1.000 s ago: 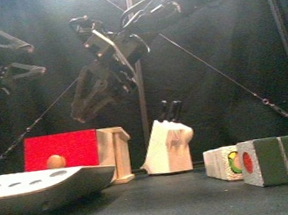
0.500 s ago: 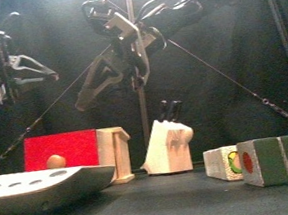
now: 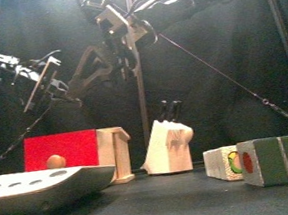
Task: Close drawer
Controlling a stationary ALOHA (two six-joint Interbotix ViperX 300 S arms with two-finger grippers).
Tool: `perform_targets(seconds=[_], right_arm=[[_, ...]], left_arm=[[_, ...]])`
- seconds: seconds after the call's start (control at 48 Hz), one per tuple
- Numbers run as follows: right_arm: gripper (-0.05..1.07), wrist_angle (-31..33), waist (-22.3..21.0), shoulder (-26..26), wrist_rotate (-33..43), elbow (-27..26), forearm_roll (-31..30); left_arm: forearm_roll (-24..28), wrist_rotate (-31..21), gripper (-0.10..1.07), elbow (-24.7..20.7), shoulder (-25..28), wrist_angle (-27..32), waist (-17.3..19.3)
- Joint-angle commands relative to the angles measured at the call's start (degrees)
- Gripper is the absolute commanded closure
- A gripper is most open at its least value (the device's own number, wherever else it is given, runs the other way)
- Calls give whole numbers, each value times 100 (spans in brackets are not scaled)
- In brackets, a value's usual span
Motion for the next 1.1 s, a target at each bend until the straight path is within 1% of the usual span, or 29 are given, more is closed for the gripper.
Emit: perform_targets(seconds=[0.0, 0.188, 0.292, 0.479, 0.604, 0.896, 1.083], right_arm=[[71, 0, 35, 26, -18, -185, 44], [71, 114, 114, 220, -26, -334, 44], [71, 299, 149, 316, -26, -378, 44], [71, 615, 202, 352, -26, -475, 167], [71, 615, 202, 404, -26, -492, 264], [71, 668, 158, 519, -9, -510, 439], [71, 703, -9, 571, 0, -519, 475]], left_arm=[[-18, 9, 52, -475, 466, 114, 211], [0, 9, 52, -870, 1327, 211, 475], [0, 18, 52, -1037, 1828, 211, 598], [-9, 9, 52, -1204, 2364, 211, 712], [0, 9, 52, -1222, 2461, 229, 703], [0, 18, 52, -1169, 2382, 281, 694], [18, 18, 52, -1169, 2391, 290, 686]])
